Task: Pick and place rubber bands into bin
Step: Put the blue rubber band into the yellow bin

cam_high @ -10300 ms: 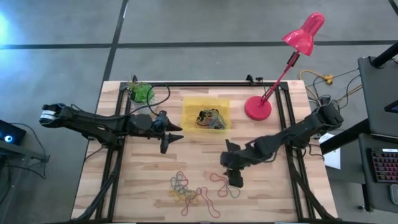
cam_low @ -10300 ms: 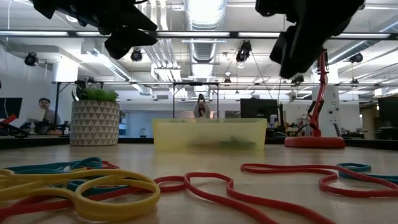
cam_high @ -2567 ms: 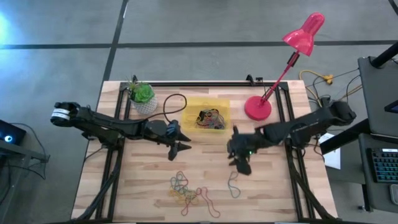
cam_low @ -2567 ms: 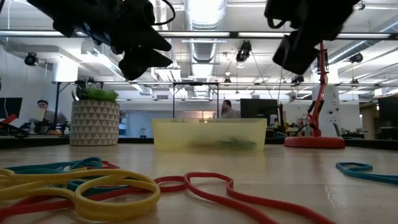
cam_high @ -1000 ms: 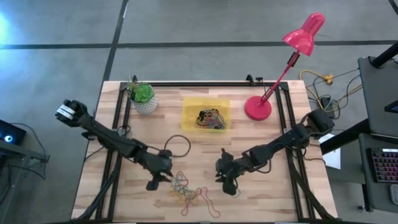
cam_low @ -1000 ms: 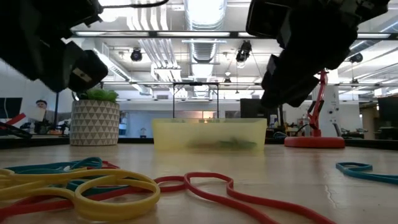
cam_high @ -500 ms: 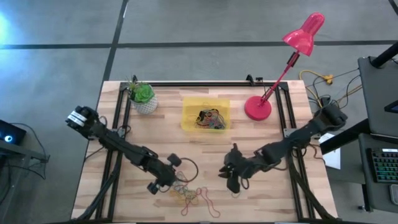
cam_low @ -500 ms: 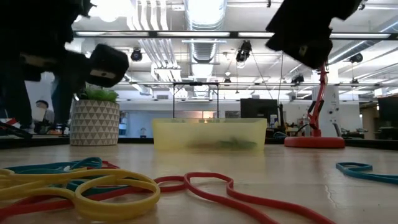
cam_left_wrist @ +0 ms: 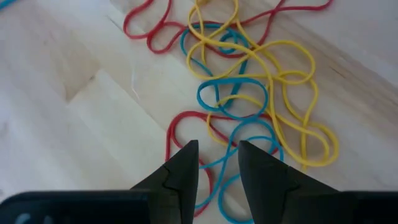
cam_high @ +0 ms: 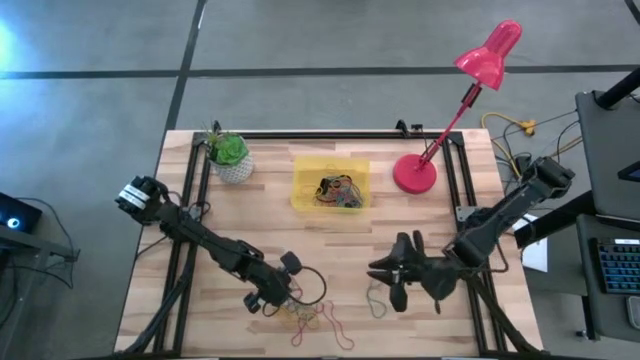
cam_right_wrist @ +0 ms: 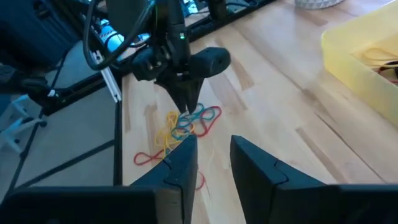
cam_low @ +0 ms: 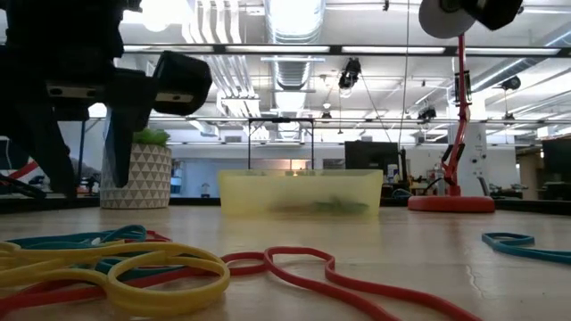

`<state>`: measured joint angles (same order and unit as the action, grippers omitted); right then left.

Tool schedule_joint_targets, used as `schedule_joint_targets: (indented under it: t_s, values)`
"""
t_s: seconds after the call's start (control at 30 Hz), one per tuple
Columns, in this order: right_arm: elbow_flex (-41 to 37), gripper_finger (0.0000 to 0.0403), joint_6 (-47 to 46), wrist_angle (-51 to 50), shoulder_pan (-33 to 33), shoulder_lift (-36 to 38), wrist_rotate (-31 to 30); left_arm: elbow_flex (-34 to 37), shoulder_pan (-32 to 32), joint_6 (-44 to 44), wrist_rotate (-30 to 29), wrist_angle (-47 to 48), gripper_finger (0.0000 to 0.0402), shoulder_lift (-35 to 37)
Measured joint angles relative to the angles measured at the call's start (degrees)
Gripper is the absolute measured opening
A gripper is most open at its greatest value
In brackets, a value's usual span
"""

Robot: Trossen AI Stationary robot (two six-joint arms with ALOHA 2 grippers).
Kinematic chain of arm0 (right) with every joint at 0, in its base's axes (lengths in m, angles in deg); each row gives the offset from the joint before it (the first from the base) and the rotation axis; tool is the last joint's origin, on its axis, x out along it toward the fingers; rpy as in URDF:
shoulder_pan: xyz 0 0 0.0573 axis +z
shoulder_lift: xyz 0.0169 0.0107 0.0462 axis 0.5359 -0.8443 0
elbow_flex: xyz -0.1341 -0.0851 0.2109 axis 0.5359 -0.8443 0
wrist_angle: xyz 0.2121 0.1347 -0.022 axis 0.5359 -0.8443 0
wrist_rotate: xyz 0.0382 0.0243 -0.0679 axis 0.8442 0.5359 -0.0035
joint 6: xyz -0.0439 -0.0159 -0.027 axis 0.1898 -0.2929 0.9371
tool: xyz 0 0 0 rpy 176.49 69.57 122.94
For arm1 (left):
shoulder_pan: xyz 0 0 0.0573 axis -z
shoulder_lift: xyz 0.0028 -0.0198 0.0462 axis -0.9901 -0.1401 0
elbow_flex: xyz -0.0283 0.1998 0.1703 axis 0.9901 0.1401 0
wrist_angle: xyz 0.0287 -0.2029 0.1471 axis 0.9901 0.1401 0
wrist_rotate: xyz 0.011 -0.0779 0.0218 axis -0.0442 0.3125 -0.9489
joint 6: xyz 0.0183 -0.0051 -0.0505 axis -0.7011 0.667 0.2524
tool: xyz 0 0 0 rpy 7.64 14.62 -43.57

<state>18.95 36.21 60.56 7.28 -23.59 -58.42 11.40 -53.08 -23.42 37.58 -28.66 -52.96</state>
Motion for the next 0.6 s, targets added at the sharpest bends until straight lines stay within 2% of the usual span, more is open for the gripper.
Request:
schedule_joint_targets:
  t_s: [0.17, 0.47, 0.6]
  values:
    - [0.0, 0.008, -0.9, -1.0, 1.5, 0.7, -2.7, -0.2, 0.0, -2.4, 0.1, -0.1, 0.0097, 0.0]
    - [0.0, 0.0081, -1.5, -1.0, 1.7, -0.4, -2.8, 0.2, -0.1, -3.6, 0.5, -0.7, 0.0097, 0.0]
    - [0.0, 0.0079, -1.4, -0.9, 1.7, -0.4, -3.5, 0.2, -0.2, -3.6, 0.7, -3.1, 0.0097, -2.4]
